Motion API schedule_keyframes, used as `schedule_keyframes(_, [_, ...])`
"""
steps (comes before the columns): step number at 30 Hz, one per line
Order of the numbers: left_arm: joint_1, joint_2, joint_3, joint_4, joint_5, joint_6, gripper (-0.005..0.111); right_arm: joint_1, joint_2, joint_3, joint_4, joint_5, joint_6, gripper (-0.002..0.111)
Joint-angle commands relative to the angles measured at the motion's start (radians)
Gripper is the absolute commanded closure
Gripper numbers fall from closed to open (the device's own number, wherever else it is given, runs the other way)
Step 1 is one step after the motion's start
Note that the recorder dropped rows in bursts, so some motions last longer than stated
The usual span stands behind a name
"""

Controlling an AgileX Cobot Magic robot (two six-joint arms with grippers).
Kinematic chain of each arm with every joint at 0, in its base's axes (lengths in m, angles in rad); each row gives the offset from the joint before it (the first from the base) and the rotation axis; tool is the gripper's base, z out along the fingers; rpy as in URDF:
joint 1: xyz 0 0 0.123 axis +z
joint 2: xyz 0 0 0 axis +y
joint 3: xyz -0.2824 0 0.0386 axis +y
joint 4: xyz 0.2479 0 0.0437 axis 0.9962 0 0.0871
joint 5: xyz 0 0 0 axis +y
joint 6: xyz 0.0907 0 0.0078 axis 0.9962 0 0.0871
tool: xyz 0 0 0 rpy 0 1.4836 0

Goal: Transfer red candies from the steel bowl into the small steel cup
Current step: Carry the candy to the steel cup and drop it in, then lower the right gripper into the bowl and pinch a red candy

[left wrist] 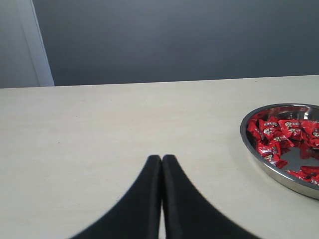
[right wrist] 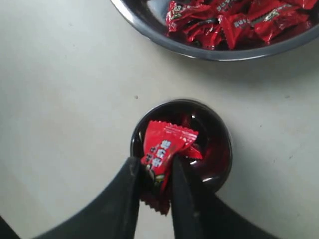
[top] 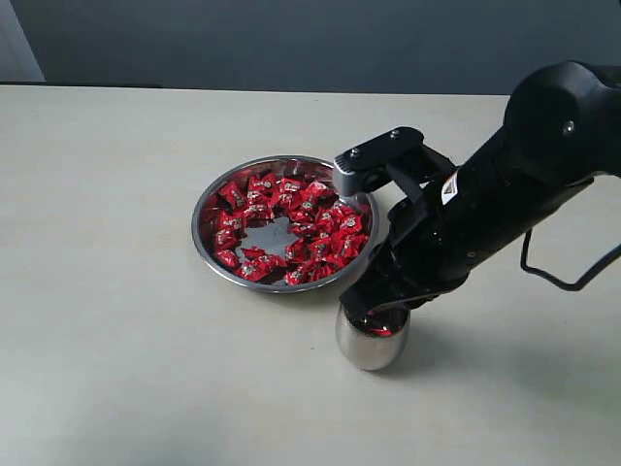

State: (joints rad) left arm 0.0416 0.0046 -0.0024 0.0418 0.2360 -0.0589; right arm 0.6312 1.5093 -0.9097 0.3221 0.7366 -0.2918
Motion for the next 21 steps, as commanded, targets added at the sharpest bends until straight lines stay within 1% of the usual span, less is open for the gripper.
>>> schedule_keyframes(1, [-0.006,-0.005,0.002,-0.002,-0.004,-0.002,0.106,-0.003,0.003,0.002,0.000,-0.005,-0.013,0.097])
schedule_keyframes(4, [-0.006,-0.005,0.002,-0.002,-0.004,-0.002,0.106,-0.003,0.003,0.002,-0.006,-0.007,-0.015,0.078])
schedule_keyframes(5, [-0.006,-0.005,0.002,-0.002,-0.004,-0.002,0.106,-0.003,0.003,0.002,-0.006,-0.007,-0.015,0.073])
schedule_keyframes(6, [-0.006,-0.005,0.002,-0.002,-0.004,-0.002,0.106,-0.003,0.003,0.002,-0.006,-0.007,-0.015,0.071])
schedule_keyframes(12, [-0.006,-0.005,0.002,-0.002,-0.004,-0.002,0.106,-0.003,0.003,0.002,-0.006,-0.054,-0.015,0.071])
schedule_keyframes(18, [-0.006,-0.005,0.002,-0.002,-0.004,-0.002,0.106,-0.003,0.003,-0.023,0.025,-0.253,-0.015,0.071])
schedule_keyframes(19, [-0.006,-0.005,0.002,-0.002,-0.004,-0.002,0.106,-0.003,0.003,-0.043,0.031,-0.320,-0.015,0.071])
schedule_keyframes(21, [-0.006,-0.005,0.002,-0.002,-0.004,-0.002,0.106,-0.003,0.029,-0.095,0.031,-0.346,-0.025,0.071])
